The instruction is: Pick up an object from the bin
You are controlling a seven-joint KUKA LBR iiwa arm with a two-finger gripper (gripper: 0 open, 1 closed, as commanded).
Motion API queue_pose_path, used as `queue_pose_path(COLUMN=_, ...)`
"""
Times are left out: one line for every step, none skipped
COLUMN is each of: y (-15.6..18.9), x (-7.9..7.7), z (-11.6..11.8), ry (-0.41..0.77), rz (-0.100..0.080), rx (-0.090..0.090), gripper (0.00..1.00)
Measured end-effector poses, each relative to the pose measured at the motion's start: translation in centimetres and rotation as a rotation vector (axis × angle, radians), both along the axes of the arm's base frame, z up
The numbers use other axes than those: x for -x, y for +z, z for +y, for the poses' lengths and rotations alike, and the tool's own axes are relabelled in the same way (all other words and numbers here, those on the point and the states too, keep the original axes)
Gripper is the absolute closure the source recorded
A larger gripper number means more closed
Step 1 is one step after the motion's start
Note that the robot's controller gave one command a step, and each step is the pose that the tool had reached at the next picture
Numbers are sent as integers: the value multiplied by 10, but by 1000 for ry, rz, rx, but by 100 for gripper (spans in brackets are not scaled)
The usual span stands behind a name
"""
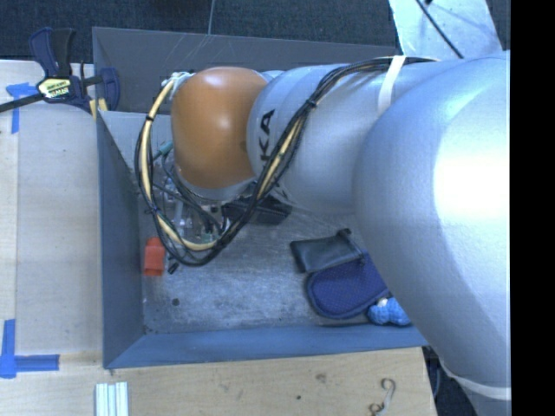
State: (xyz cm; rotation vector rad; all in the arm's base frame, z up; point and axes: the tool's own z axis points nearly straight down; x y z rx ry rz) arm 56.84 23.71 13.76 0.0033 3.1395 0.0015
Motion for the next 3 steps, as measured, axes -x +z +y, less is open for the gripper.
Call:
queue_pose_path(y=-69, x=-29, z=-3, ry=495, rz=0, rx=1, gripper=0)
queue_pose_path(y=-67, x=-30, z=-2, ry=493, rz=-3, rx=0, gripper=100)
queue_pose_path(y=66, x=-25, z=-11, ry=566, rz=-12, rx=1, gripper=100)
